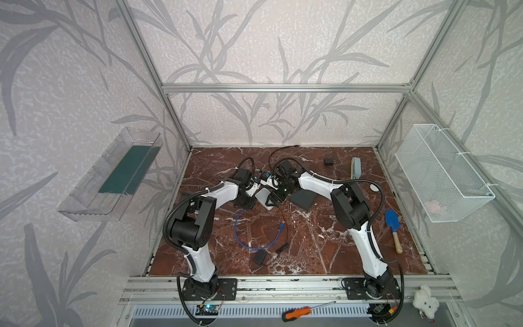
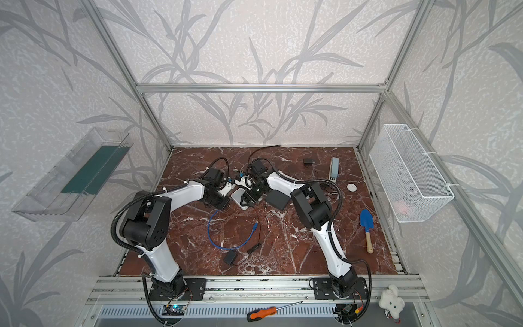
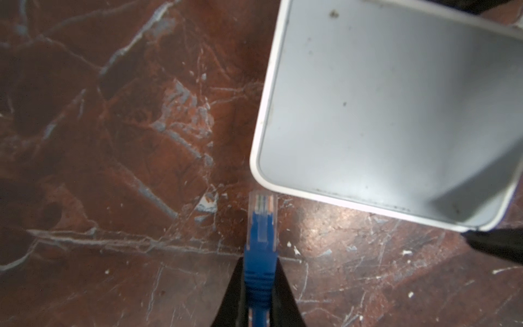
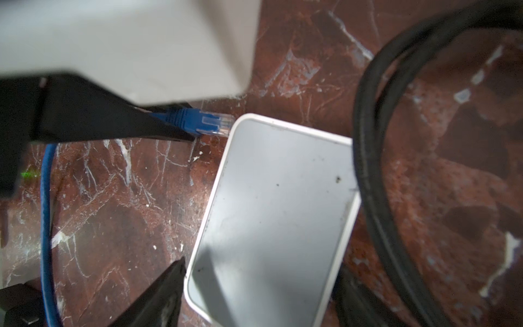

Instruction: Insert the plug into the switch port

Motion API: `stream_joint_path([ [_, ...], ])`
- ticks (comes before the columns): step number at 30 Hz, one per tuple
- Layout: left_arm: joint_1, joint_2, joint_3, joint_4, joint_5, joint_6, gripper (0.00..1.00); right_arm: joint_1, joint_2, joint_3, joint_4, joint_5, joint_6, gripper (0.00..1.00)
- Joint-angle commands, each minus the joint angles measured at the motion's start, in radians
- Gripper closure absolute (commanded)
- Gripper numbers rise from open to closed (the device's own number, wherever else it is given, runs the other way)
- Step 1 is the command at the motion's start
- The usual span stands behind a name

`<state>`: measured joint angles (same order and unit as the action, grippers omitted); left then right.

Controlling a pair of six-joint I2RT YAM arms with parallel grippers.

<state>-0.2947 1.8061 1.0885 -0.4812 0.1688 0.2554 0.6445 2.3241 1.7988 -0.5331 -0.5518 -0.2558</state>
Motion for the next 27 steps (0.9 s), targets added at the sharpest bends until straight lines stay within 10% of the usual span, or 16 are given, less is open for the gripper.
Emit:
stream_joint_path([
  [1, -0.070, -0.004, 0.012, -0.044, 0.074, 0.114, 0.94, 0.012, 0.044, 0.028, 0.038, -0.008, 0.037, 0.20],
  [13, -0.003, -0.134, 0.094, -0.018, 0.170, 0.037, 0.95, -0.057, -0.107, 0.018, 0.081, 0.040, 0.216, 0.20],
  [27, -0.004, -0.183, 0.105, 0.024, 0.228, 0.077, 0.95, -0.150, -0.238, -0.136, 0.407, -0.198, 0.986, 0.59],
])
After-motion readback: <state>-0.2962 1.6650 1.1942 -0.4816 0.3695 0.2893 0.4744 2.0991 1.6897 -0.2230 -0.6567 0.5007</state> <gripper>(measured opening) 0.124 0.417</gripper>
